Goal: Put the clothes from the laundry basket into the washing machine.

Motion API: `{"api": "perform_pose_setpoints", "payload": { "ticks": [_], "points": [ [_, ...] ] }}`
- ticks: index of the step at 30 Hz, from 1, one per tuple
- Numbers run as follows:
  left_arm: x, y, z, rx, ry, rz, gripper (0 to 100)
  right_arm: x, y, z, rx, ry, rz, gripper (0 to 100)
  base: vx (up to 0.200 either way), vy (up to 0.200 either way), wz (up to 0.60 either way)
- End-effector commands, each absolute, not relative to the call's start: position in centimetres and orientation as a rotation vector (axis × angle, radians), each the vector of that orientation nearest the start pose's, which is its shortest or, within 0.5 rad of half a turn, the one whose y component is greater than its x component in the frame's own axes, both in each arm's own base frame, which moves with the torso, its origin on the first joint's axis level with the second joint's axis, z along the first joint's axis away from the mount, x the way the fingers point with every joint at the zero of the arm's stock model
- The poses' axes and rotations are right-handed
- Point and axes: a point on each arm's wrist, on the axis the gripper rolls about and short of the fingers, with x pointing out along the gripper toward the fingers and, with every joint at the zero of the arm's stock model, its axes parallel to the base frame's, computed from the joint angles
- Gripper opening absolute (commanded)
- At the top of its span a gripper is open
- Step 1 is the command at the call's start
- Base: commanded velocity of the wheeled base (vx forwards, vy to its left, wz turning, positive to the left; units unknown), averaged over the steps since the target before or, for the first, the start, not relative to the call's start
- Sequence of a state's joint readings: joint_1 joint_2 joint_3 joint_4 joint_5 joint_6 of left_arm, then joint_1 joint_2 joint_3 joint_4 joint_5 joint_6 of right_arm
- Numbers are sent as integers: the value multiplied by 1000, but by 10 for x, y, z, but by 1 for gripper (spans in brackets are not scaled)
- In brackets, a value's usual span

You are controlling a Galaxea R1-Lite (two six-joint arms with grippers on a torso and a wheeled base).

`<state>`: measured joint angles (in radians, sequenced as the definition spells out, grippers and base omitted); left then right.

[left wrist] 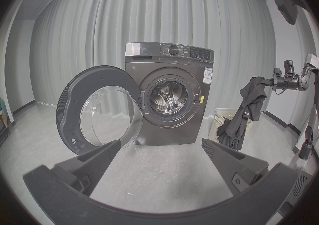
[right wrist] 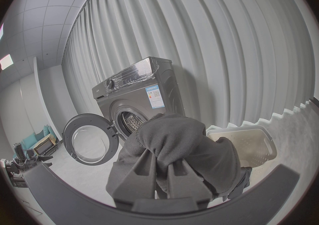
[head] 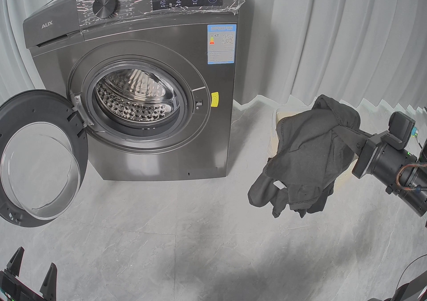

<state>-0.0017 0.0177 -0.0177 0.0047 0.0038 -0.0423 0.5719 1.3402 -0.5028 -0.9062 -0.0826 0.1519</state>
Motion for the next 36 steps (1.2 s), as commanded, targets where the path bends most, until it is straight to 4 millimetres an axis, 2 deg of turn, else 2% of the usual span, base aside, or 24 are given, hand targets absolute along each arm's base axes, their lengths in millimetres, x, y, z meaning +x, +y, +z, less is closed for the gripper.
{"api": "perform_pose_setpoints", "payload": {
  "ticks": [1, 23, 36],
  "points": [
    [-23, 0, 76, -43, 1, 3, 100, 175, 111, 219, 173, -25, 493, 0, 0, 200, 0],
    [-23, 0, 76, -43, 1, 3, 100, 176, 111, 218, 193, -15, 493, 0, 0, 200, 0],
    [-23, 0, 76, -43, 1, 3, 100, 175, 111, 216, 190, -6, 496, 0, 0, 0, 0]
  ]
}}
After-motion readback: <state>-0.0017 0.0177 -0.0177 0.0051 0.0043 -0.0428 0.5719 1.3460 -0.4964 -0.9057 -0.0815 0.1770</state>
